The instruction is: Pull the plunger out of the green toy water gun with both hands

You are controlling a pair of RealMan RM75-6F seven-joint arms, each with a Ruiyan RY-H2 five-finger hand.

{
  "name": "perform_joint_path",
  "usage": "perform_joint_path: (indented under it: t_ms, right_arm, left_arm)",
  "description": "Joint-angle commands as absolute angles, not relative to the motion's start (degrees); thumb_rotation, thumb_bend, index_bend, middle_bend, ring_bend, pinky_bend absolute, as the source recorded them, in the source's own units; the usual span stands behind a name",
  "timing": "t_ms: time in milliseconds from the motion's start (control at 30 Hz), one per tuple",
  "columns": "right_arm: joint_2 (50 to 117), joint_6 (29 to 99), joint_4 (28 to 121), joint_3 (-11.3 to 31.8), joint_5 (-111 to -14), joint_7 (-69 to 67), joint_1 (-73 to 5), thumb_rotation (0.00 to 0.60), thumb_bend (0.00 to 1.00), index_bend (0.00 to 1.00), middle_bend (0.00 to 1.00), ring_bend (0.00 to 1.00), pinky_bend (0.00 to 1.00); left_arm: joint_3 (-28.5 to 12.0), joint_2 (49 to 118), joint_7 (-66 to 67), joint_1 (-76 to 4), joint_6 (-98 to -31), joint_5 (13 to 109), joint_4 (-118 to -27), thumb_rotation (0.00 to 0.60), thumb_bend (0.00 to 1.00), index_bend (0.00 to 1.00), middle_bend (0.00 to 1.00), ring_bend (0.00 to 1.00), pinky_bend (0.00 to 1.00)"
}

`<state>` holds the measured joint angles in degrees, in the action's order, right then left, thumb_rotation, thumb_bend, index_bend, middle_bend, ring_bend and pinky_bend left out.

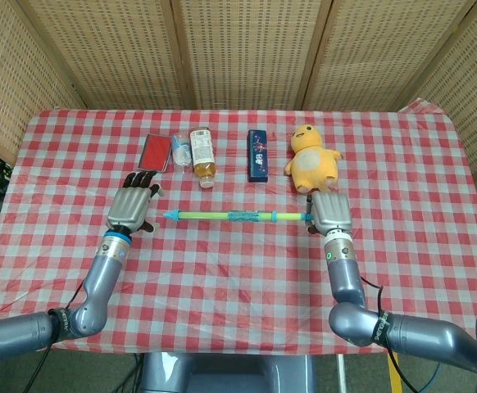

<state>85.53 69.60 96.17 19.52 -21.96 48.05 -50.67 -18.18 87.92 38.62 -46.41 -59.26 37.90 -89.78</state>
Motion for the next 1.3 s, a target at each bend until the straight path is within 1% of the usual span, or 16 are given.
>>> perform_joint_path:
  t_ms: [33, 333, 633, 833, 1167, 1300]
  right_arm:
    - [85.48, 69.59, 96.24, 19.36, -21.81, 48.10, -50.89, 0.600, 0.55, 0.84, 1.00, 1.00, 0.78]
    - [85.26, 69.05, 96.37, 18.93, -21.52, 47.40, -51.32, 0.600, 0.55, 0.84, 1.00, 1.00, 0.78]
    - [84.36, 68.85, 97.20, 18.52, -21.67, 46.35, -51.38, 0.600, 0.55, 0.84, 1.00, 1.00, 0.78]
    - [83.56, 69.12, 98.01, 18.16, -21.74, 45.94, -51.35, 0.600, 0.55, 0.84, 1.00, 1.00, 0.78]
    - [82.76, 68.95, 98.75, 17.49, -21.83, 44.92, -51.12, 0.600, 0.55, 0.84, 1.00, 1.00, 0.78]
    - [82.36, 69.14, 98.92, 17.31, -21.98, 44.60, -51.01, 0.600, 0.55, 0.84, 1.00, 1.00, 0.78]
  left_arm:
    - [-17.70, 89.03, 39.41, -47.67, -59.26, 36.83, -89.27, 0.600, 0.19, 0.33, 0.00, 0.00, 0.00]
    - [-17.39, 91.42, 40.21, -50.16, -59.62, 34.61, -87.27, 0.600, 0.19, 0.37, 0.00, 0.00, 0.00]
    - [-16.84, 94.06, 41.17, -52.67, -58.71, 31.25, -84.33, 0.600, 0.19, 0.36, 0.00, 0.00, 0.00]
    - [-16.44, 95.42, 40.98, -53.63, -58.73, 30.55, -83.06, 0.600, 0.19, 0.38, 0.00, 0.00, 0.00]
    - [-16.03, 97.49, 40.15, -54.35, -59.66, 31.22, -81.12, 0.600, 0.33, 0.49, 0.00, 0.00, 0.00]
    - [-15.80, 97.70, 40.19, -54.39, -59.98, 31.33, -81.01, 0.600, 0.35, 0.51, 0.00, 0.00, 0.00]
